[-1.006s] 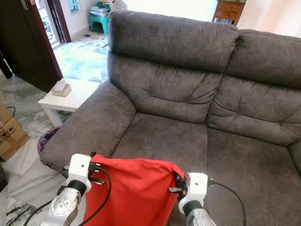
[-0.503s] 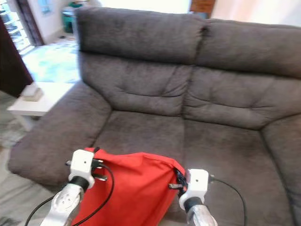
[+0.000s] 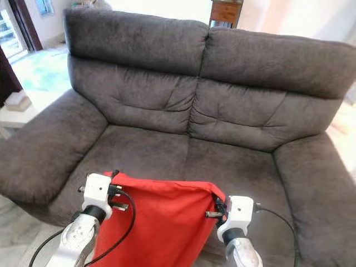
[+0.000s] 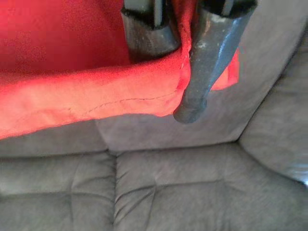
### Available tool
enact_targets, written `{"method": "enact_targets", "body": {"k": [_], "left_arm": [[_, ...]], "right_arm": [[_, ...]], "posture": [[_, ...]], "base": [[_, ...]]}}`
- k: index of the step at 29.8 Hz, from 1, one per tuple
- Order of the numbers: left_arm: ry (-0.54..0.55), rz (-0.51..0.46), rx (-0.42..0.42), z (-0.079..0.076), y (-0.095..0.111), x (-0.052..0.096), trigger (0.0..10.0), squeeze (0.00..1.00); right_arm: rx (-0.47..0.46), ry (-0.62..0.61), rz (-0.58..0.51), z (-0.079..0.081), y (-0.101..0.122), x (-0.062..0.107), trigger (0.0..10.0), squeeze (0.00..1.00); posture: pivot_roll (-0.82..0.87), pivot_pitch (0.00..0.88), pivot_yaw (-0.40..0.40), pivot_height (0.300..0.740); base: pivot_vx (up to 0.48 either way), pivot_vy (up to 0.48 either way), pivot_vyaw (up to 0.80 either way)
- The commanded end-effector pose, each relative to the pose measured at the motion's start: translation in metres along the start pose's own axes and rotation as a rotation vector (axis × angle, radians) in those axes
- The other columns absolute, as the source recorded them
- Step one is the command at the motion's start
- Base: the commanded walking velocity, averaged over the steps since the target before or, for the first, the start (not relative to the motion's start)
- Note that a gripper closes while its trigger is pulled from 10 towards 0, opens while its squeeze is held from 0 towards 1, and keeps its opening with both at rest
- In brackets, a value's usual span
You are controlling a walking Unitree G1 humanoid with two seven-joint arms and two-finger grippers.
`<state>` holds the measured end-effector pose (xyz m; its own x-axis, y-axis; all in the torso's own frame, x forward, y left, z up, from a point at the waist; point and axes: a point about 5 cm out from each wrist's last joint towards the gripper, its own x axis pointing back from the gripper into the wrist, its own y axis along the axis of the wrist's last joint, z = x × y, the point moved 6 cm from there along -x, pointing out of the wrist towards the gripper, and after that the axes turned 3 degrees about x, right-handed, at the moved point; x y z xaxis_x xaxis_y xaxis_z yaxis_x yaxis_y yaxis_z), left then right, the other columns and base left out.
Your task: Move the pillow to the sofa from floor
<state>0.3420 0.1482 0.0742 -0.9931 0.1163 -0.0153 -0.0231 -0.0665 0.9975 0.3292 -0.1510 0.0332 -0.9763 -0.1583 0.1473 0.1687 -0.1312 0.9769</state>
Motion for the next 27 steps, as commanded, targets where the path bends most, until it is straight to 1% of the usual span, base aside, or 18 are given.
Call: {"method": "enact_targets", "body": {"k": [1,9,18,22,26,27], "left_arm": [[-0.005,-0.061,0.017,-0.004,0.017,-0.005,10.0,0.0],[-0.004,-0.071,0.012,-0.002,0.02,-0.005,10.0,0.0],[-0.007,-0.094,-0.005,-0.001,0.027,-0.007,10.0,0.0],[-0.006,-0.097,-0.013,0.002,0.029,-0.007,10.0,0.0],[-0.003,-0.096,-0.018,0.004,0.029,-0.006,10.0,0.0],[-0.002,-0.094,-0.017,0.005,0.028,-0.006,10.0,0.0]], "right_arm": [[0.017,-0.03,-0.077,-0.011,0.02,-0.001,10.0,0.0],[0.017,-0.044,-0.081,-0.016,0.022,-0.002,10.0,0.0],[0.017,-0.037,-0.092,-0.015,0.024,-0.004,10.0,0.0],[0.021,-0.035,-0.098,-0.015,0.026,-0.005,10.0,0.0],[0.025,-0.036,-0.101,-0.015,0.026,-0.005,10.0,0.0],[0.025,-0.037,-0.103,-0.015,0.026,-0.005,10.0,0.0]], "posture": [[0.13,0.086,-0.044,0.74],[0.13,0.091,-0.047,0.74],[0.14,0.088,-0.045,0.74],[0.13,0.088,-0.043,0.74],[0.13,0.088,-0.042,0.74],[0.13,0.088,-0.042,0.74]], "base": [[0.0,-0.454,0.0],[0.0,-0.454,0.0],[0.0,-0.453,0.0],[0.0,-0.443,0.0],[0.0,-0.36,0.0],[0.0,0.0,0.0]]}}
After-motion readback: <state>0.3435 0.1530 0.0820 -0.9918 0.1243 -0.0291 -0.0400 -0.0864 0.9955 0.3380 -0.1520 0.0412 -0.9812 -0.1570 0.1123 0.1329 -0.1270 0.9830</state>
